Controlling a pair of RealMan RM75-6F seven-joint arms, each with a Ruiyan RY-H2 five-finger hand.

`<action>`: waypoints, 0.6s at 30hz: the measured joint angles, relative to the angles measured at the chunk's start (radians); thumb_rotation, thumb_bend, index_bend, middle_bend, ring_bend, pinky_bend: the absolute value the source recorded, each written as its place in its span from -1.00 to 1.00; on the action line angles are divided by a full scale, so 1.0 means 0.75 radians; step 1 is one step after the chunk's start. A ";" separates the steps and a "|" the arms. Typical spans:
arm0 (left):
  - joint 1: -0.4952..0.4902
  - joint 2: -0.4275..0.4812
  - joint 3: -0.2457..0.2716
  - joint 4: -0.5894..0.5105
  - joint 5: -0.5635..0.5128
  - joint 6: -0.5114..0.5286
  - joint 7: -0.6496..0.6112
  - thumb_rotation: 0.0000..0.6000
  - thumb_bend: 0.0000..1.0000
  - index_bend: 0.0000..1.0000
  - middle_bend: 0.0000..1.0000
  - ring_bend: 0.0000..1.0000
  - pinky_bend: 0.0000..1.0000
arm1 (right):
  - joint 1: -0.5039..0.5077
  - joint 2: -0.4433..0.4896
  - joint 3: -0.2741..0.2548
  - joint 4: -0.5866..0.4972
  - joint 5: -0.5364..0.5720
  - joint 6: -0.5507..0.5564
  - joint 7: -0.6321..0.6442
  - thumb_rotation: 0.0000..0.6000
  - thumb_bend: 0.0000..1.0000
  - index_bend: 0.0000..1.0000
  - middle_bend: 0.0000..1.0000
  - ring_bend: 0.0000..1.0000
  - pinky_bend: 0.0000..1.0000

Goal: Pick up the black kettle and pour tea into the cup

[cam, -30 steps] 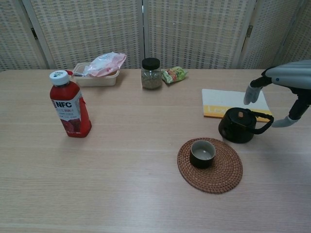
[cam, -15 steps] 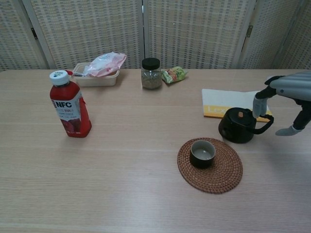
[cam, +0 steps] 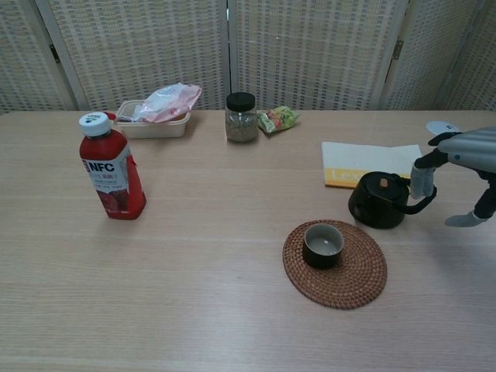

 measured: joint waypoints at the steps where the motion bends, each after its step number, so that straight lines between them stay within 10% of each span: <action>1: 0.000 0.000 0.000 -0.001 0.000 0.000 0.001 1.00 -0.55 -0.72 -0.88 -0.68 -0.83 | -0.002 -0.002 0.002 0.005 -0.002 -0.002 0.004 1.00 -0.63 -0.18 -0.19 -0.48 -1.00; 18: 0.000 0.002 -0.002 -0.003 -0.006 -0.008 0.004 1.00 -0.56 -0.72 -0.88 -0.68 -0.83 | -0.007 -0.041 0.039 0.059 -0.053 -0.034 0.065 1.00 -0.88 -0.18 -0.19 -0.47 -1.00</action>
